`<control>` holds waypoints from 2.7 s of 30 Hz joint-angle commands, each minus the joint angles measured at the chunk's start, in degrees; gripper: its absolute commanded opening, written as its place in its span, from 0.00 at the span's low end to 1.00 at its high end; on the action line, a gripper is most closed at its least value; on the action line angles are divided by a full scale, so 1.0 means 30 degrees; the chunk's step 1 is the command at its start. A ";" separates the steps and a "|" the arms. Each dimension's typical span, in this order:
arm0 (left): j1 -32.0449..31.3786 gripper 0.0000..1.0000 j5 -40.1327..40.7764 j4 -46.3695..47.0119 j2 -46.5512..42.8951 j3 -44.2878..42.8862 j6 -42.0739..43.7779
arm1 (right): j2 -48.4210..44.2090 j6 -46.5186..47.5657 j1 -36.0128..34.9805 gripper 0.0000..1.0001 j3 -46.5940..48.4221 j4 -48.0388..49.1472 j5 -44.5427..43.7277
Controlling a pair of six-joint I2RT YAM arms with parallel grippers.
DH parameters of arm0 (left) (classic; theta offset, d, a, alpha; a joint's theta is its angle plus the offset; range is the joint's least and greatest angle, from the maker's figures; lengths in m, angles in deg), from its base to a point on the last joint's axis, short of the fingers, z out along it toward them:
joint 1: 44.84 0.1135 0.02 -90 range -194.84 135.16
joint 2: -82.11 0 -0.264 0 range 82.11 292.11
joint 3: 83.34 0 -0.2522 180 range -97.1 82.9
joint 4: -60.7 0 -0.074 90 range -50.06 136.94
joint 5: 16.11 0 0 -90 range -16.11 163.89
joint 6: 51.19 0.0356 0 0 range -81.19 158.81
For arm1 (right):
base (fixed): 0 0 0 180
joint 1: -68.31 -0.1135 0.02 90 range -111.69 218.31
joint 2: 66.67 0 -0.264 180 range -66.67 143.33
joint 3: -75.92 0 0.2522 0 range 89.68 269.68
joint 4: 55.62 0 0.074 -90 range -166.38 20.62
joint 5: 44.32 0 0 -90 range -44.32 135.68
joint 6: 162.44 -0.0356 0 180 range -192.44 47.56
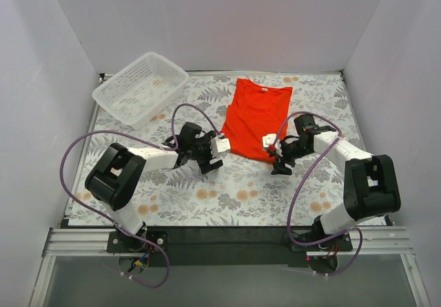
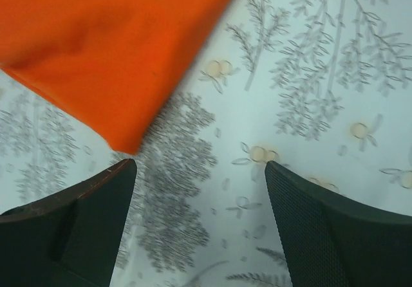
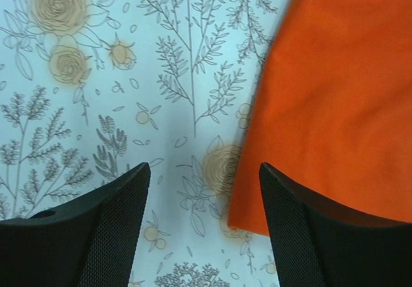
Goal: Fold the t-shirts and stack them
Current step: Fold the tshirt
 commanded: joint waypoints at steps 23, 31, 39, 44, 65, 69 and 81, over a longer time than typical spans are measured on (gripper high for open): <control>0.0143 0.48 0.0906 0.0587 0.4114 -0.3855 0.6625 | 0.0076 -0.0365 0.0861 0.59 -0.0924 0.4163 -0.2073; -0.0149 0.00 0.0498 0.0407 0.3355 -0.2744 0.6247 | 0.1245 -0.0746 0.0335 0.60 -0.1333 0.4866 -0.3537; -0.1465 0.00 -0.0410 0.0028 0.1598 -0.0286 0.4813 | 0.1953 -0.1567 -0.0311 0.12 -0.1803 0.5484 -0.5237; -0.3628 0.00 -0.1259 -0.1870 -0.0507 0.0743 0.3060 | -0.1090 0.0888 -0.0282 0.01 -0.2799 0.1305 -0.4596; -0.8675 0.00 -0.0153 -0.6355 -0.8014 0.2504 -0.5710 | -0.7224 0.5320 -0.0311 0.01 -0.1545 -0.8903 -0.2340; -0.7482 0.00 0.0527 -0.7179 -0.7868 0.1245 -0.4830 | -0.4529 0.4558 -0.0311 0.01 0.2226 -0.8698 -0.1228; 0.0229 0.00 -0.1027 -0.6360 -0.3302 -0.3119 -0.2456 | 0.5374 -0.0624 -0.0282 0.01 1.1521 -0.7265 0.0035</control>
